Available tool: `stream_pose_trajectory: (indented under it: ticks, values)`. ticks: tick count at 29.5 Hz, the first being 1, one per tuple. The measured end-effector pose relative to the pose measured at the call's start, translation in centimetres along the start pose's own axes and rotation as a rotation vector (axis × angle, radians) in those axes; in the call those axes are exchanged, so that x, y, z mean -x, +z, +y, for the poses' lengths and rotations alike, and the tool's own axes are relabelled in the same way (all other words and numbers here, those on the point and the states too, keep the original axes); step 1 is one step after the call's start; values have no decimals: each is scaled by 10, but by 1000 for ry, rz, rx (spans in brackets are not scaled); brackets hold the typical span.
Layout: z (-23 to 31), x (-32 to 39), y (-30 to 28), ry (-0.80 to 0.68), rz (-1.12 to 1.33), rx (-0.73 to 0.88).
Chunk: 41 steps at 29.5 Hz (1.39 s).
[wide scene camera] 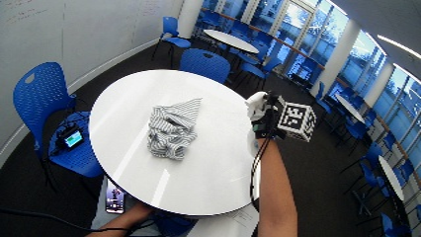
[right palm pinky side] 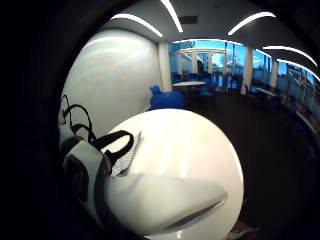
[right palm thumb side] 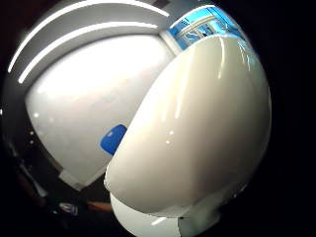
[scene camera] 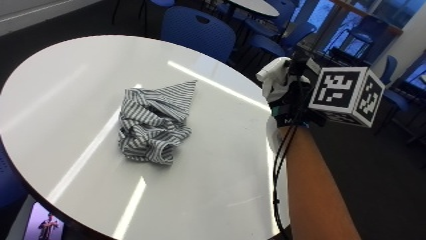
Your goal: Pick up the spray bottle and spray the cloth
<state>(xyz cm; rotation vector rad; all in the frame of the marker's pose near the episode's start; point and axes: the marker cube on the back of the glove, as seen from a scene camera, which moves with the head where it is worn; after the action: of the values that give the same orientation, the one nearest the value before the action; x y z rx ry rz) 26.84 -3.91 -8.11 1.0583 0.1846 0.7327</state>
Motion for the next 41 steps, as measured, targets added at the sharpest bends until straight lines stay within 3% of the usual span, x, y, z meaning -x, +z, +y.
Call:
stream_pose_trajectory:
  ticks: [27,41]
  values:
    - [11,76,2,-682,615,-125]
    - [54,102,41,-953,704,-78]
